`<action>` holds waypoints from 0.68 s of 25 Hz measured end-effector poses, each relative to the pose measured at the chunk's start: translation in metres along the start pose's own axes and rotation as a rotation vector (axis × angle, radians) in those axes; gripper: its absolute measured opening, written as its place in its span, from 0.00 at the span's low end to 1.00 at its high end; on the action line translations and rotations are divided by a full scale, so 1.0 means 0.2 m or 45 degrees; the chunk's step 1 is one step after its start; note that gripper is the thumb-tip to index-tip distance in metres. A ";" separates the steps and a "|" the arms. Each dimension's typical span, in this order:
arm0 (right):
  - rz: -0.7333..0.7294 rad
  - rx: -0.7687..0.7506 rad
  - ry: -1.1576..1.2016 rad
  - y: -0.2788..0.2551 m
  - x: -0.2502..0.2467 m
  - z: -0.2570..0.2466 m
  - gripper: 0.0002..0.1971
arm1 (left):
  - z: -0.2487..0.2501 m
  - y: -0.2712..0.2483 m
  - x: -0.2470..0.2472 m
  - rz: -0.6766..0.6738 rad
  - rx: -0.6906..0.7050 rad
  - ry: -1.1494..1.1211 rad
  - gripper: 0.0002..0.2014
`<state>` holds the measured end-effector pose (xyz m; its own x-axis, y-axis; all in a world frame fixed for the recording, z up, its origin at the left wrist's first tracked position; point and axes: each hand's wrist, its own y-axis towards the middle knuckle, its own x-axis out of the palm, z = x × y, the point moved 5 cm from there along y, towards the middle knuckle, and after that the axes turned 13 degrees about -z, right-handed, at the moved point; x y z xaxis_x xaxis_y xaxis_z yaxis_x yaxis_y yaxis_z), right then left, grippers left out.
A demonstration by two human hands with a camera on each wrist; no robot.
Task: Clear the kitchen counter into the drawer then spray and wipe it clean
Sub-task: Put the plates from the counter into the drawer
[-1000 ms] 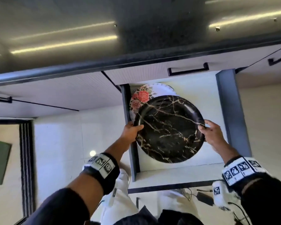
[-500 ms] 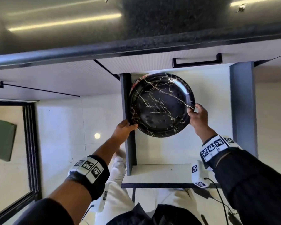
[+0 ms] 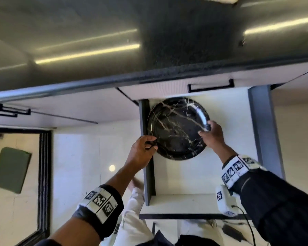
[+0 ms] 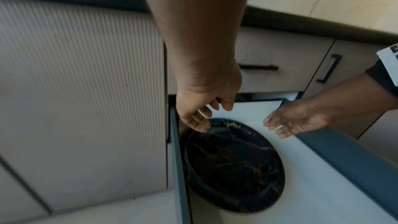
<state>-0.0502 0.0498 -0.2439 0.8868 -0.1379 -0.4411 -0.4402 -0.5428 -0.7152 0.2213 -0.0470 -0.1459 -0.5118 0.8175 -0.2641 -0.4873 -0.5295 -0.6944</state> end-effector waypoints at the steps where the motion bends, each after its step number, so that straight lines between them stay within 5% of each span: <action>1: 0.063 -0.147 0.008 -0.05 -0.06 -0.12 0.19 | 0.09 -0.02 -0.03 0.028 0.103 0.043 0.13; 6: 0.306 -0.807 0.133 -0.45 -0.45 -0.65 0.04 | 0.71 -0.11 -0.15 0.131 0.698 0.322 0.11; 10: 0.419 -1.045 0.062 -0.60 -0.74 -0.89 0.05 | 1.19 -0.08 -0.22 0.377 1.066 0.613 0.07; 12: 0.499 -1.077 0.020 -0.58 -0.88 -0.97 0.05 | 1.36 0.02 -0.27 0.474 0.981 0.716 0.13; 15: 0.582 -1.107 -0.216 -0.52 -0.93 -1.12 0.05 | 1.38 0.27 -0.36 0.362 0.482 0.996 0.34; 17: 0.553 -1.133 -0.403 -0.47 -0.87 -1.24 0.08 | 1.36 0.36 -0.40 0.275 0.338 1.107 0.42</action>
<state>-0.1285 -0.0802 0.0352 0.5423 -0.3137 -0.7794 -0.3354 -0.9314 0.1415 0.0348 -0.2123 0.0068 0.0467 0.5210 -0.8523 -0.6439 -0.6366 -0.4244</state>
